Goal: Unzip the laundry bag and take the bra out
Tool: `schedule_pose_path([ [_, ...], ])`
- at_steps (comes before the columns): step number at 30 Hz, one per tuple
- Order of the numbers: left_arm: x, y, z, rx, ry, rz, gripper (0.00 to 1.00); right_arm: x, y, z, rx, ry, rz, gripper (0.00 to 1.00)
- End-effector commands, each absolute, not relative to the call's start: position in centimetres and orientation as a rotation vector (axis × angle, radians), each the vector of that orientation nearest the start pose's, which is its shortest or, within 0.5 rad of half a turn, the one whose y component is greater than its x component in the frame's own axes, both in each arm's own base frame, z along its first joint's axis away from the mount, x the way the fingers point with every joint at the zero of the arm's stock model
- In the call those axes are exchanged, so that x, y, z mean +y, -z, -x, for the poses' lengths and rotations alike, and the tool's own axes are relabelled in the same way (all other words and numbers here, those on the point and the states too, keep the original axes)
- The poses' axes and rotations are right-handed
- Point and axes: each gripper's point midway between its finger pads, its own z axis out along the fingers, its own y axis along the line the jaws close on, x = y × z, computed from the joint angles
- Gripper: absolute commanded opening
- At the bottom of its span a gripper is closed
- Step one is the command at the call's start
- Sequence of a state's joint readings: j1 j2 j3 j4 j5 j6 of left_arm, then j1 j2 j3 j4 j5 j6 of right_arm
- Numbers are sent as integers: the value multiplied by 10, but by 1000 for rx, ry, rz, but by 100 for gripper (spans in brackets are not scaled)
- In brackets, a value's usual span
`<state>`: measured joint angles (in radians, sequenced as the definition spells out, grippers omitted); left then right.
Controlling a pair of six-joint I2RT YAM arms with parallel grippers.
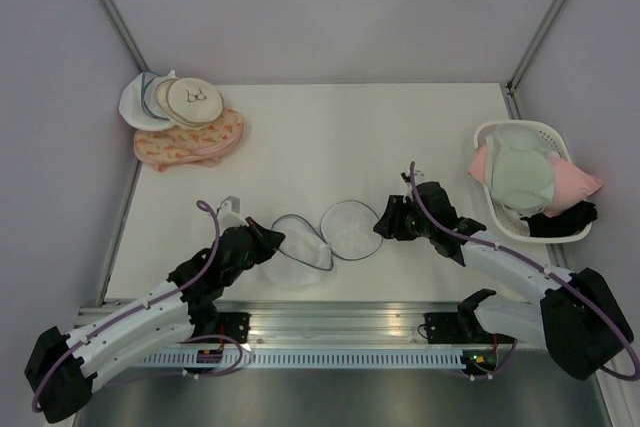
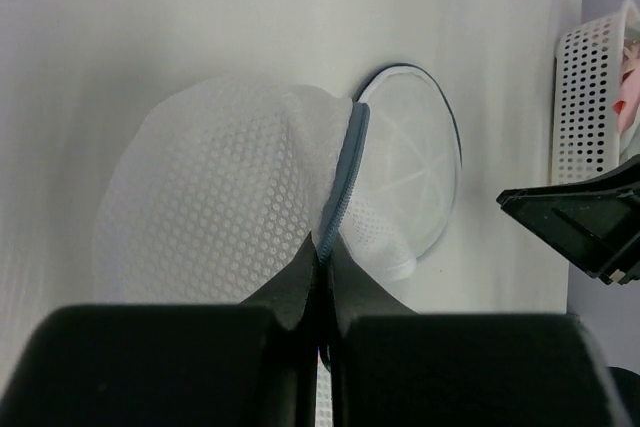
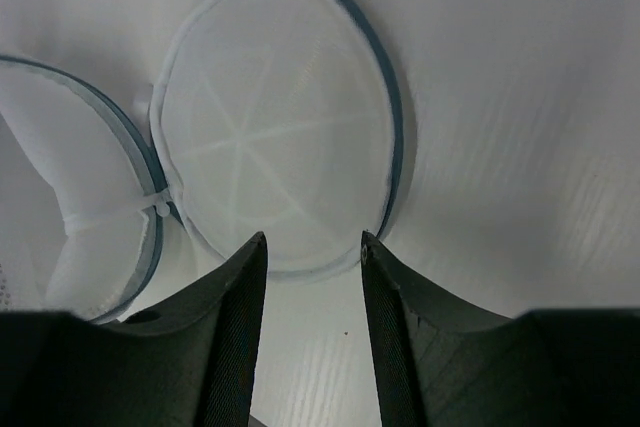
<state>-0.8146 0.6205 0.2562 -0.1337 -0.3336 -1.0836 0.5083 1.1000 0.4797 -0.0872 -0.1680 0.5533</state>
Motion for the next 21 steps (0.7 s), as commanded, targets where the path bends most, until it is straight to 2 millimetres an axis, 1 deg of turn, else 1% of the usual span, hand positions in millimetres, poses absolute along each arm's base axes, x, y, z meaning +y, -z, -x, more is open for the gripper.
schedule_pose_path([
  [1,-179,-94,-197,2089,856,542,2,209,-77,-247,2334,-723,95,48],
  [2,-178,-94,-196,2085,860,542,2,207,-73,-250,2344,-683,90,48],
  [3,-178,-96,-196,2077,870,545,2,200,-65,-250,2376,-612,89,49],
  [4,-177,-95,-195,2075,871,548,2,190,-58,-257,2390,-507,56,50],
  [5,-176,-95,-195,2072,873,548,2,184,-54,-259,2400,-445,46,50],
  [7,-175,-94,-193,2068,877,554,2,175,-46,-259,2421,-375,35,51],
  [9,-174,-92,-192,2067,881,560,2,175,-43,-260,2420,-365,35,51],
  [11,-173,-88,-191,2073,881,568,2,177,-33,-257,2447,-367,46,51],
  [13,-173,-85,-190,2080,886,571,2,180,-22,-256,2465,-380,48,47],
  [15,-173,-84,-189,2079,890,574,2,185,-15,-254,2480,-406,51,43],
  [17,-173,-85,-189,2072,898,575,2,190,-14,-253,2481,-431,53,39],
  [19,-173,-85,-189,2068,900,572,2,194,-13,-249,2486,-444,67,29],
  [20,-174,-86,-189,2066,905,569,2,195,-12,-248,2490,-445,71,19],
  [21,-173,-84,-188,2070,902,569,2,196,-13,-248,2488,-443,73,14],
])
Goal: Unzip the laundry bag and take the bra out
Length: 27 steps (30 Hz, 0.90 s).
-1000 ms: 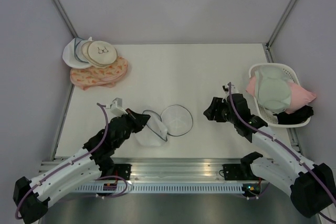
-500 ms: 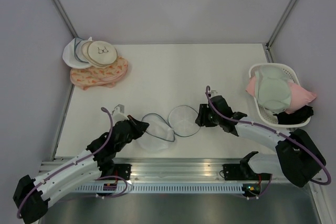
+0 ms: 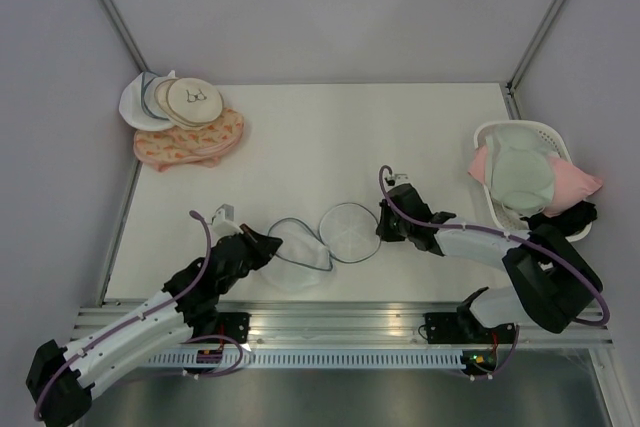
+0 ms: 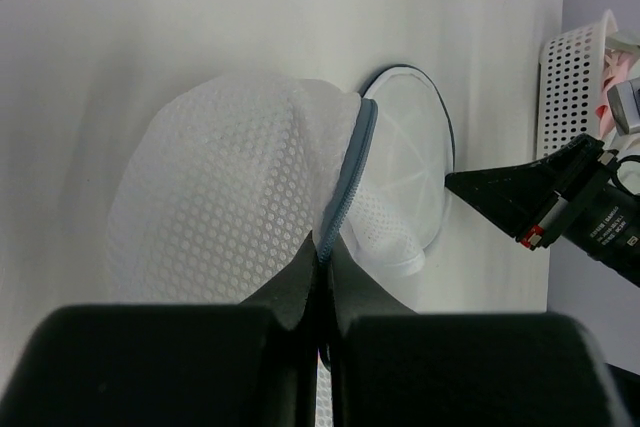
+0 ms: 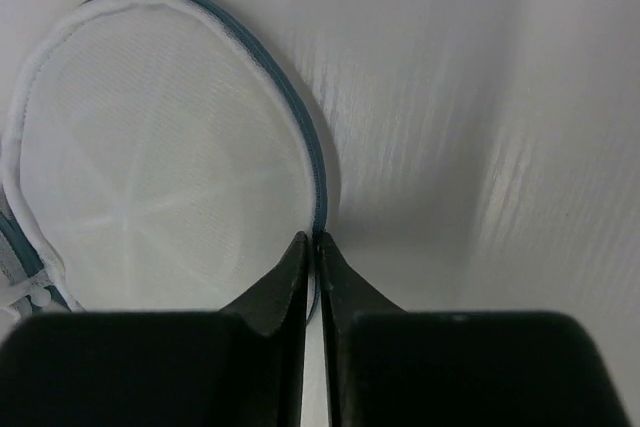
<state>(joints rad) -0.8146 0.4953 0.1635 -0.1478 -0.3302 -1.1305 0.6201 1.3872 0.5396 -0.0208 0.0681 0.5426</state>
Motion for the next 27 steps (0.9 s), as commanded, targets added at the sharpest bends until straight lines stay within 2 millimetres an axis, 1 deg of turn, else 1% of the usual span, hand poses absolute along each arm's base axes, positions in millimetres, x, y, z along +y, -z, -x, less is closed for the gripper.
schedule_pose_path([
  [1,-173,-83,-188,2071,903,568,2,196,-14,-248,2484,-442,75,9],
  [2,-174,-85,-188,2067,914,567,2,195,-15,-250,2480,-435,72,3],
  [3,-175,-83,-187,2069,916,564,2,193,-19,-253,2463,-410,66,0],
  [5,-178,-87,-188,2054,941,554,2,185,-21,-252,2466,-362,59,0],
  [7,-181,-91,-189,2039,966,522,2,176,-37,-261,2417,-299,30,0],
  [8,-185,-94,-188,2037,984,486,2,167,-41,-260,2426,-249,19,0],
  [9,-190,-102,-189,2013,1013,464,4,163,-53,-263,2391,-227,11,0],
  [10,-192,-103,-188,2018,1017,439,10,155,-68,-273,2343,-165,-18,0],
  [11,-197,-111,-189,1996,1043,395,20,146,-72,-270,2350,-112,-18,0],
  [12,-200,-121,-190,1969,1065,377,51,143,-92,-278,2303,-93,-24,0],
  [13,-202,-125,-191,1960,1071,360,65,135,-101,-282,2278,-38,-36,0],
  [14,-203,-129,-191,1950,1072,334,77,127,-105,-281,2280,11,-32,0],
  [15,-205,-137,-192,1934,1081,322,99,126,-121,-286,2249,19,-41,0],
  [17,-204,-143,-193,1920,1073,303,100,119,-132,-288,2232,77,-14,0],
  [18,-203,-145,-193,1921,1068,306,100,119,-141,-292,2214,83,-12,0],
  [20,-201,-149,-194,1910,1064,318,100,123,-150,-295,2201,76,26,0],
  [23,-192,-140,-191,1935,1030,361,100,126,-161,-300,2168,90,57,0],
  [26,-185,-126,-187,1971,1004,404,100,149,-181,-300,2083,41,146,0],
  [27,-183,-122,-186,1980,1001,414,100,166,-187,-294,2056,8,206,0],
])
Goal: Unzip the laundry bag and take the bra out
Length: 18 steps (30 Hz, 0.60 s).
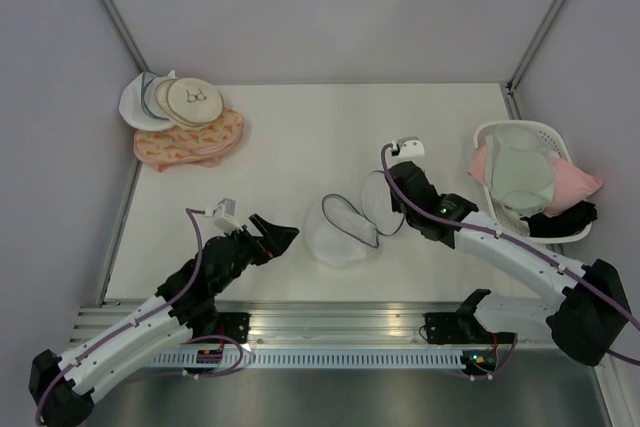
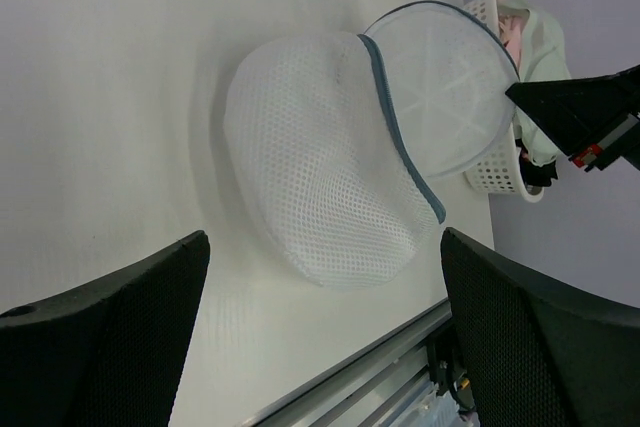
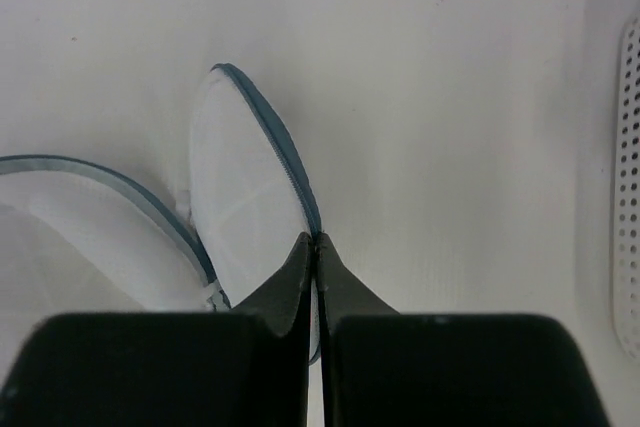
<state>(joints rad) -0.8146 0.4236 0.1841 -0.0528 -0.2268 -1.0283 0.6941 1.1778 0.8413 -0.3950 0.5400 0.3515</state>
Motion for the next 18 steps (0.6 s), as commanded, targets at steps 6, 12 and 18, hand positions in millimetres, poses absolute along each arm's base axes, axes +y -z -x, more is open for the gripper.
schedule_pose_path([
  [6,-178,-101,-179,2022,1000,467,100,256,-205,-262,1930,-141,517,0],
  [12,-172,-90,-176,2057,960,499,100,342,-190,-224,1902,-307,752,1],
  [18,-167,-81,-174,2081,931,528,100,388,-150,-185,1965,-495,943,3],
])
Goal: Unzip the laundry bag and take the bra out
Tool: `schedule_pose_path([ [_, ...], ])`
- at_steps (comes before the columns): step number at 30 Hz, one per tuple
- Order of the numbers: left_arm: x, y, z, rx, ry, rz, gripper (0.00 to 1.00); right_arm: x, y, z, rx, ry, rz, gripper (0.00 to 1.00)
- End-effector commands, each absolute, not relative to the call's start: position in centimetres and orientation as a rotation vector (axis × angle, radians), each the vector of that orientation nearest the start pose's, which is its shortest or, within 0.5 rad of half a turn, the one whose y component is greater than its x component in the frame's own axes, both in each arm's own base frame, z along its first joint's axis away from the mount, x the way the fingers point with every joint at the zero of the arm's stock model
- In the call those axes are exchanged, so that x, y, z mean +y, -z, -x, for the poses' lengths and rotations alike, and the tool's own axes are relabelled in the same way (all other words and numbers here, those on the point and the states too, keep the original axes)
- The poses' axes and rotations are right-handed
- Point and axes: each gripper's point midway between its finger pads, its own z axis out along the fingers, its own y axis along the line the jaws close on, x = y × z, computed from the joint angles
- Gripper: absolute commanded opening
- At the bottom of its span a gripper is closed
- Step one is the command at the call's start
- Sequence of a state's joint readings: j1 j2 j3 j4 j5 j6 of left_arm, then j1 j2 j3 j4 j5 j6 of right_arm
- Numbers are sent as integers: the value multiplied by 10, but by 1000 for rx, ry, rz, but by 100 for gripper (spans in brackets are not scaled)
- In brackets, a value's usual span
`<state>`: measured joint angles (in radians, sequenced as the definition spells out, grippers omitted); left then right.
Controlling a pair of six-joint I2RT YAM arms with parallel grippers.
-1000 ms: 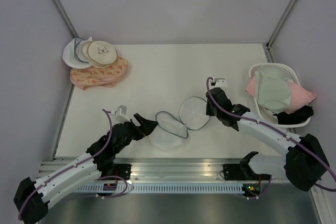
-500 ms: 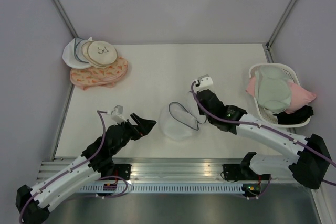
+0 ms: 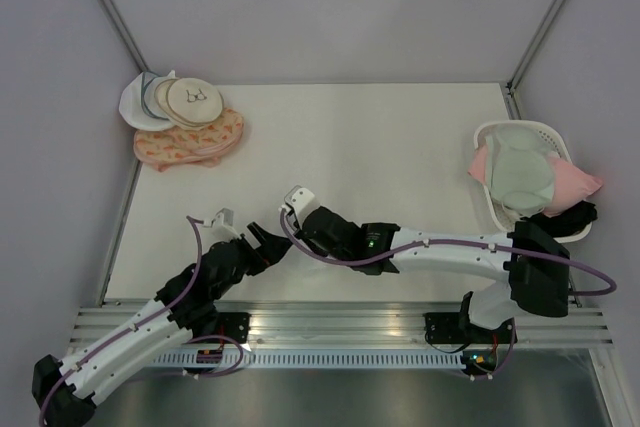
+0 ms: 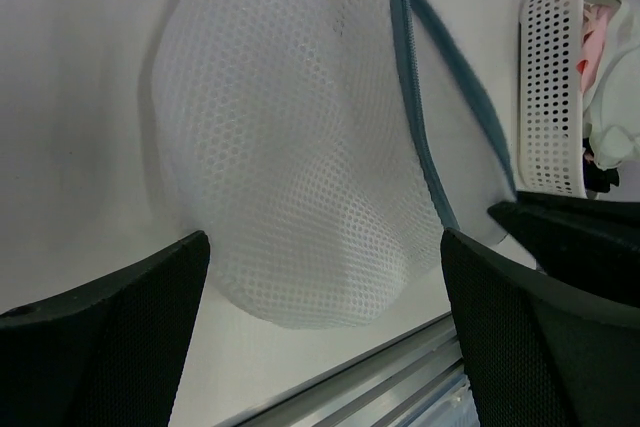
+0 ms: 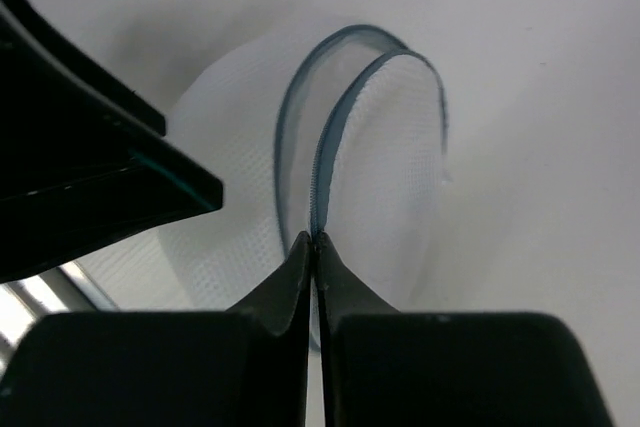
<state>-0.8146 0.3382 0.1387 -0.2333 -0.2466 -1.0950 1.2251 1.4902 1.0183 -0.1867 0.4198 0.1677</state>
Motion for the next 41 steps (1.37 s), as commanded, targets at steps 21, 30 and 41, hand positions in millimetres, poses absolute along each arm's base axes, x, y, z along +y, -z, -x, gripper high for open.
schedule_pose_path([
  [21,-164,-106,-176,1982,993,508,100,347,-222,-161,1812,-916,802,98],
  [30,-168,-119,-174,1951,1016,425,100,261,-257,-176,1852,-673,534,98],
  [41,-177,-139,-178,1956,999,344,100,241,-261,-159,1834,-804,426,98],
])
